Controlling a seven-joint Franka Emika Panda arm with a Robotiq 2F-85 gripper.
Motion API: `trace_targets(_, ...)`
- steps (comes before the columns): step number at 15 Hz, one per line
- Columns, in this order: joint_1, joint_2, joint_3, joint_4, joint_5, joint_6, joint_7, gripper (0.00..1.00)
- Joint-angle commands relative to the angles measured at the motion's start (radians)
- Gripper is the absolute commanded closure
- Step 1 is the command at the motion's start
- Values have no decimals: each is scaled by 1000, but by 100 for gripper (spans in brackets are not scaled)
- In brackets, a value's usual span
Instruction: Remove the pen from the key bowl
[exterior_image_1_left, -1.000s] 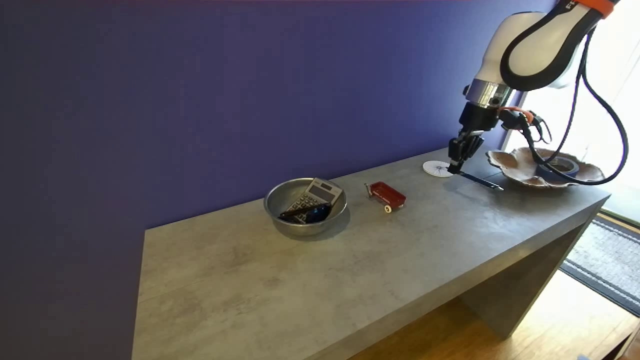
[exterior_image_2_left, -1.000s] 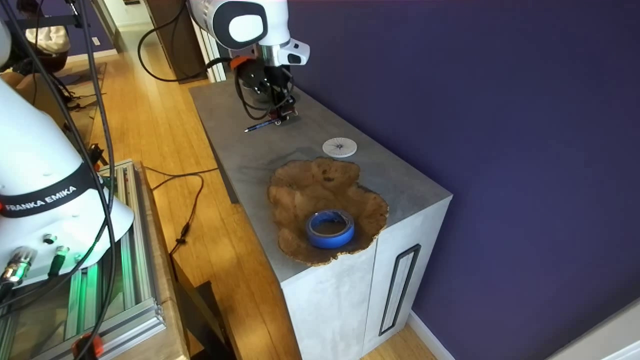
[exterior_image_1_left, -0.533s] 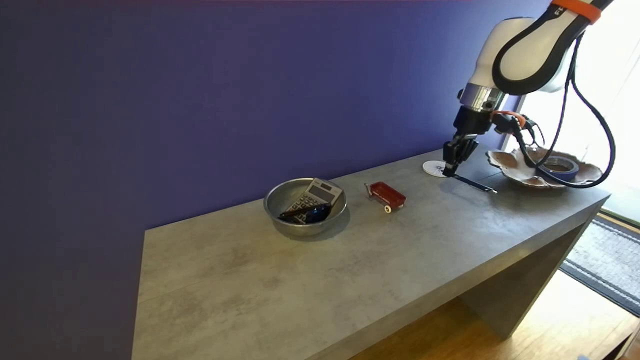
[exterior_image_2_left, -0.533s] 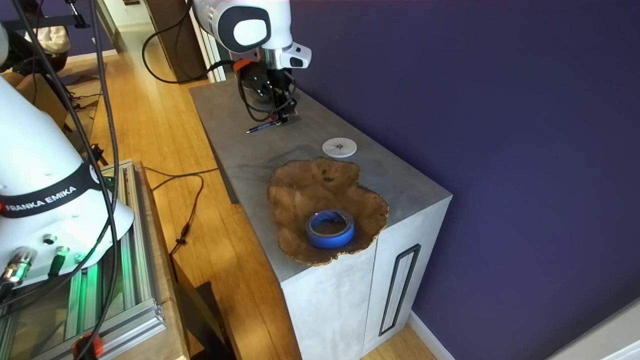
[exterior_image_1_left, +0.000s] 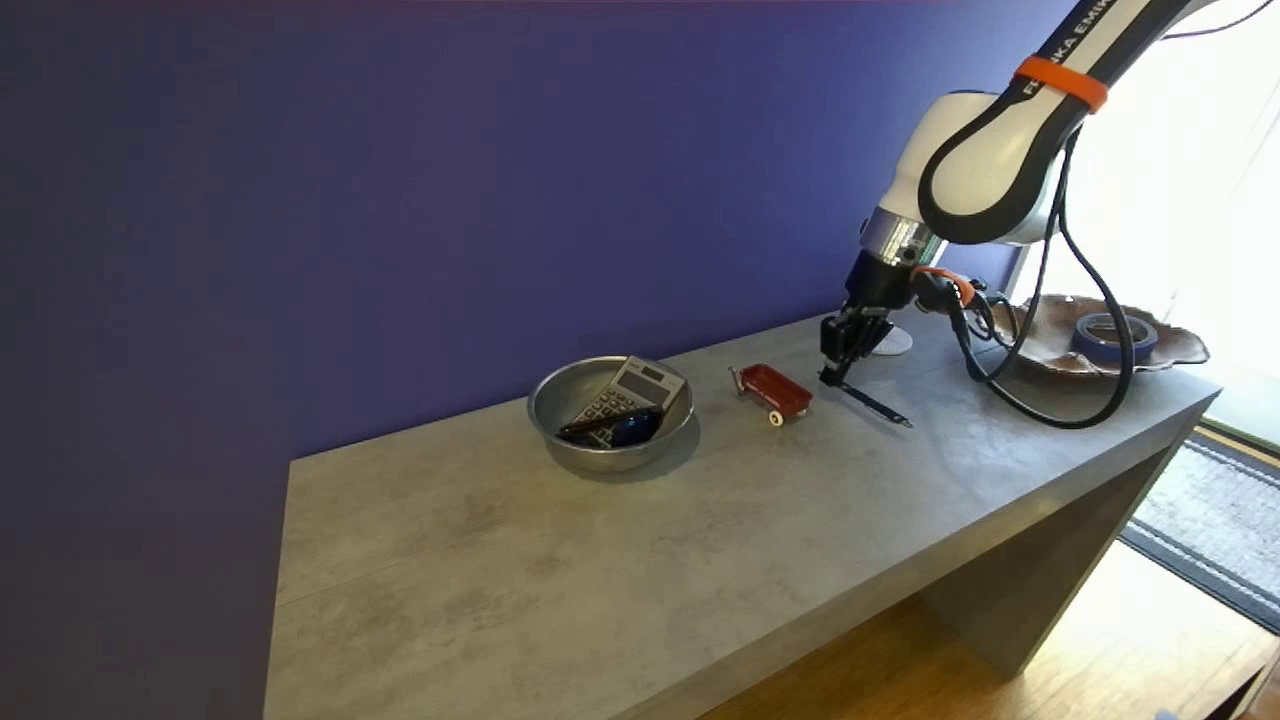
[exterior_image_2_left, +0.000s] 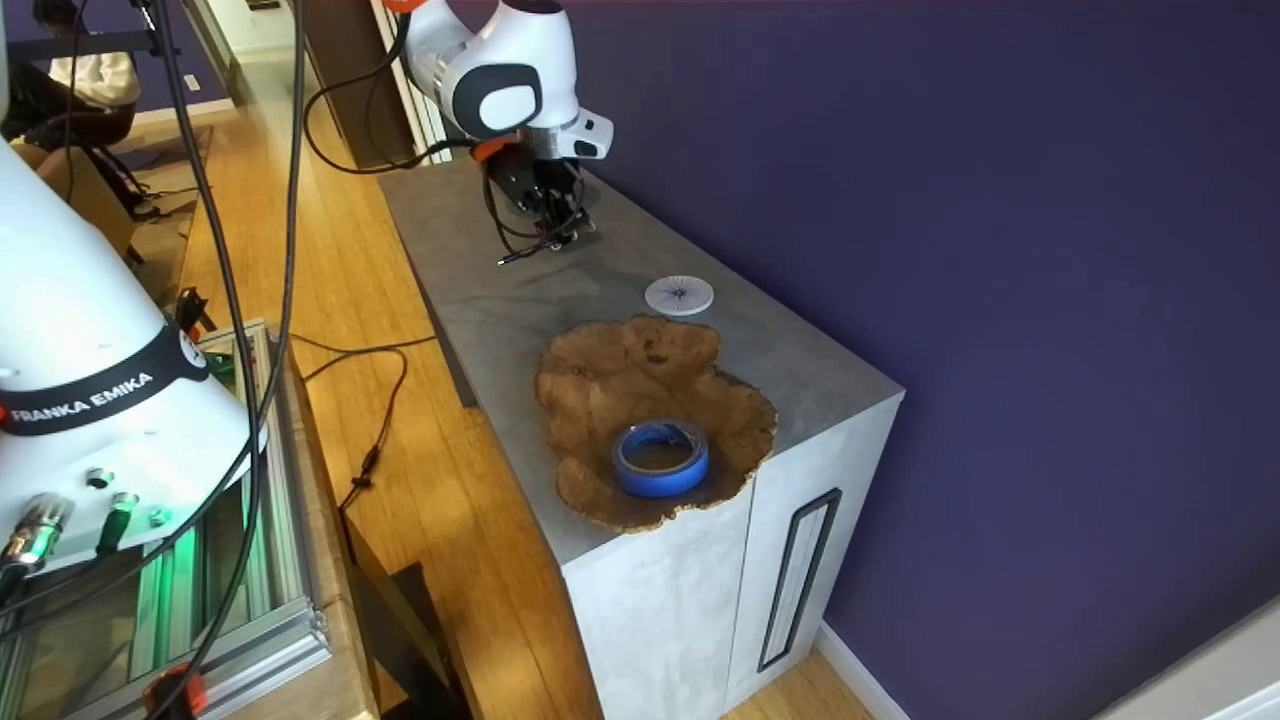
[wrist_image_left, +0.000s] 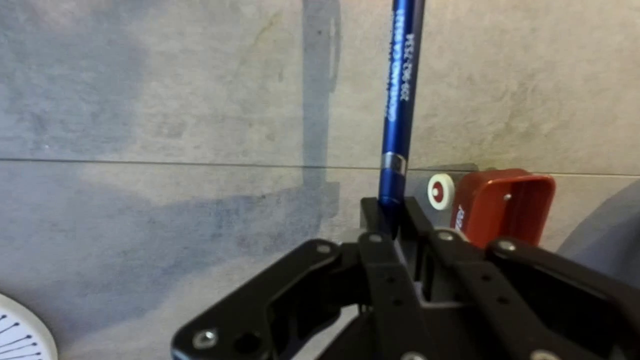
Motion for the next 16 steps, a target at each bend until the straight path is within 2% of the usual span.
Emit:
trace_targets(1,-1,59,-7,41,23,52,43,97)
trace_targets(5,-34,84,3,40,28,96,66,96)
trace_targets(6,-43,86,11,40,17,92,52,62)
trace_targets(7,-45,84,10,35,7,93,43,61)
trace_targets(9,-71,36,29,-15,0,99,13,49)
trace_targets(10,-99,-5,52,-69,6,127,-7,41)
trace_targets(13,-136,-127,62,-245,-3,192,-23,20)
trace_targets(14,-191,-145,112,-298,-8,258,-59,14)
trace_targets(15,-123,-45,52,-154,-19,184,-3,33)
trace_targets(16,-151,-75,72,-207,-30,220,-10,25)
